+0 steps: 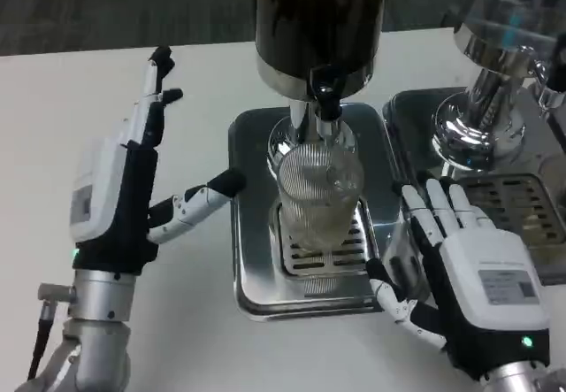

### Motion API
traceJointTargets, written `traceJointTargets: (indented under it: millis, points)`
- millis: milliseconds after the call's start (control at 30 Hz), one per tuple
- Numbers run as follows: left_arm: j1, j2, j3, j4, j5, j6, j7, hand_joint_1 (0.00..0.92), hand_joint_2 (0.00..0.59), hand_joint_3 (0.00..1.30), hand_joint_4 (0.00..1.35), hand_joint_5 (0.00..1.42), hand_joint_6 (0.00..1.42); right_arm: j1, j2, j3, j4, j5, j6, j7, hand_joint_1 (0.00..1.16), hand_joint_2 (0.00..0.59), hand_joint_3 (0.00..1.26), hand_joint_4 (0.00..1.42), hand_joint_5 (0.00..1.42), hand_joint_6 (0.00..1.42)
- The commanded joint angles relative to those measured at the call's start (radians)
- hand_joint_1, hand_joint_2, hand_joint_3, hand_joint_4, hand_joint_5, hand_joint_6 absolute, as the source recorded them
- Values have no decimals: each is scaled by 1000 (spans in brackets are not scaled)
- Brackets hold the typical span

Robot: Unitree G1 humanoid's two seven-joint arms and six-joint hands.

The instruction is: Grasp the cup under the faucet to collect the drink, then remove the cup.

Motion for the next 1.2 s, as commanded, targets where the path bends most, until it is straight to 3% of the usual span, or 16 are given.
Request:
traceJointTargets:
  millis: [33,233,367,567,733,833,1067,1200]
  points:
    - [48,36,54,-122,-98,-70,-147,0,13,0,0,160,124,-11,2,-19,7,26,3,10,209,394,35,0,0,128]
    - [54,57,94,-234,-286,-141,-407,0,47,0,0,179,155,-23,9,-29,7,47,-2,1,201,390,25,0,0,115]
    - [46,61,93,-314,-402,-132,-589,0,52,0,0,179,160,-28,15,-24,11,49,0,-5,199,388,24,0,0,114]
    - [-3,29,82,-341,-594,-92,-869,0,56,0,0,160,164,-18,33,-20,9,42,6,-18,197,387,30,0,0,113]
    - [-39,-13,100,-315,-596,-80,-966,0,57,0,0,163,172,-7,48,-21,6,35,16,-32,196,387,33,0,0,119]
    - [-61,-33,113,-293,-535,-90,-965,0,60,0,0,164,173,-2,54,-23,4,36,23,-42,196,387,33,0,0,122]
    - [-123,-94,93,-227,-454,-94,-988,0,67,1,0,164,162,17,70,-23,-8,31,38,-61,195,387,34,0,0,126]
    - [-119,-108,87,-229,-450,-103,-1015,0,71,38,0,172,174,27,73,-25,-16,29,44,-66,195,387,39,0,0,127]
